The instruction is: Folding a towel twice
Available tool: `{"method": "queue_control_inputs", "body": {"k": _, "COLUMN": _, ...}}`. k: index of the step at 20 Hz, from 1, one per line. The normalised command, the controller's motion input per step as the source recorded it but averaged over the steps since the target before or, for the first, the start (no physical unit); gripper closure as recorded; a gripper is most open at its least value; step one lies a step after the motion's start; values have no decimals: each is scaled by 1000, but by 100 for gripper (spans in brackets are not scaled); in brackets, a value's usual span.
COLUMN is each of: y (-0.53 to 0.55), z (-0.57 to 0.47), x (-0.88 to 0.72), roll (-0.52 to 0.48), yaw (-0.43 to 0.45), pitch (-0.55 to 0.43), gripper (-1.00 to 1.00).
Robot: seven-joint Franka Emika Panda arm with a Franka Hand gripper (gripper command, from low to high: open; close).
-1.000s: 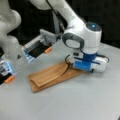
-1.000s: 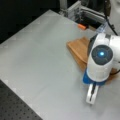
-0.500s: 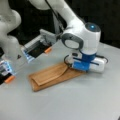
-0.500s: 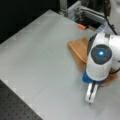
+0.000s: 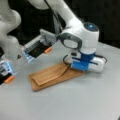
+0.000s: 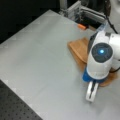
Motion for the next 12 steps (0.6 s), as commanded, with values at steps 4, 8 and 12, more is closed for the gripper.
{"method": "queue_control_inputs", "body": {"k": 4, "y": -227, "z": 281, "x": 126, "roll": 4, "yaw": 368, "pitch": -5, "gripper": 100}}
{"method": "queue_control_inputs", "body": {"k": 8, "y": -214, "z": 419, "x": 78, "roll": 78, "yaw": 284, "pitch": 67, "gripper": 100}}
{"method": "queue_control_inputs", "body": {"k": 12, "y": -126, "z": 398, "x": 80, "roll": 142, "yaw": 89, "pitch": 200, "gripper": 100}}
